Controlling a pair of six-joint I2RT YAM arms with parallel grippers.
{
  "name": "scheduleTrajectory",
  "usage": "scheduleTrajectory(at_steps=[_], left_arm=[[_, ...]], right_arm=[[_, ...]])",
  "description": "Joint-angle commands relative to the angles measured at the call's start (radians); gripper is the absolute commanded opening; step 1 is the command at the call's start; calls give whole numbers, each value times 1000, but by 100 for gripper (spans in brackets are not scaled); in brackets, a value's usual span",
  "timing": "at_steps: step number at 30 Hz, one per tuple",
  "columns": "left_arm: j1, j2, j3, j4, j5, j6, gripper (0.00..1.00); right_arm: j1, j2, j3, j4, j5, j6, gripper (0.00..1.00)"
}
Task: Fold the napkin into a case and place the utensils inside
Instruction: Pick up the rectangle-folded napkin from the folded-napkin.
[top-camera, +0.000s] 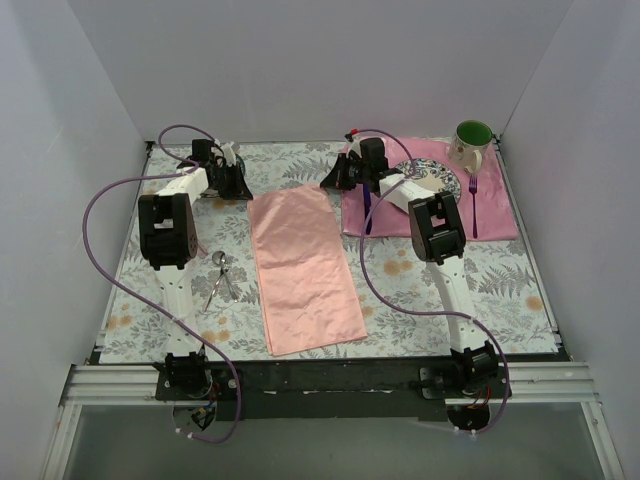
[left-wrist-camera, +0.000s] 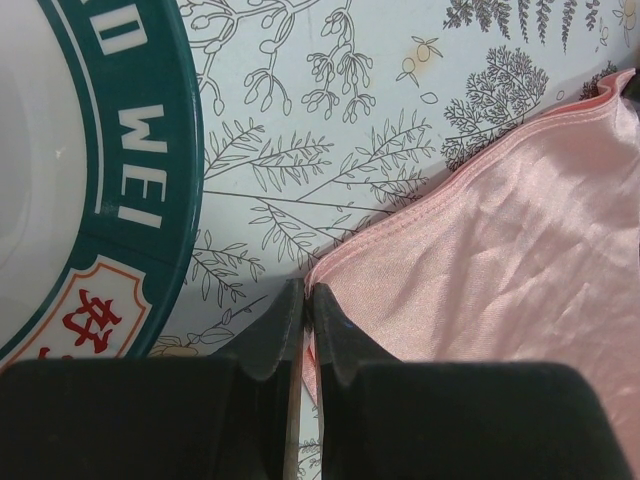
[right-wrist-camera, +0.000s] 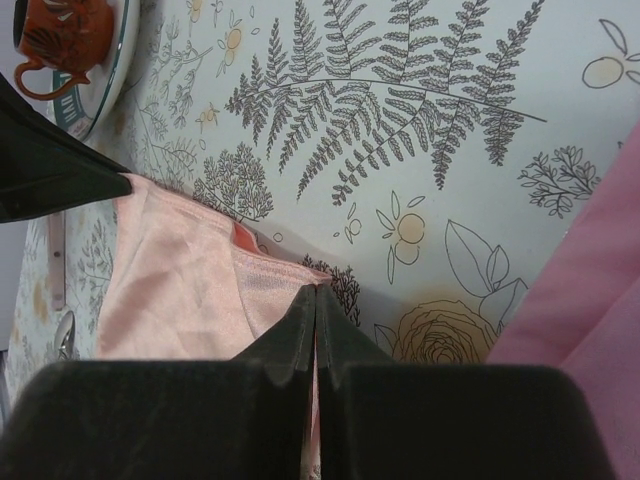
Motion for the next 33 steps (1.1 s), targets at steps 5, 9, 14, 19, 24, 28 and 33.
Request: scheduleTrajectory(at_steps=[5,9,14,19,24,28,33], left_arm=[[-4,-101,24,-25,17,31,0],[-4,-166,5,-28,69,67,0],[-4,-258,-70,-34,117,138,0],[-4,-351,-140,-106,190,231,0],[-4,-453,-252,-189,250,353,0],[-2,-519,-318,-165,224,351,0],[-4,-432,-236,-77,153,247,0]], right_arm=[[-20,-40,43,44,-43,-10,1],[-33,-101,56,22,-77,-43,1],[-34,-198,-25,-27,-133,-108,1],[-39,-296,-124,-85,-161,-196,1],[-39,-414,-252,-197,-196,-286,1],[-39,-499,-352,-197,-187,-325,1],[-42,-462,-287,-193,-150,-311,1]])
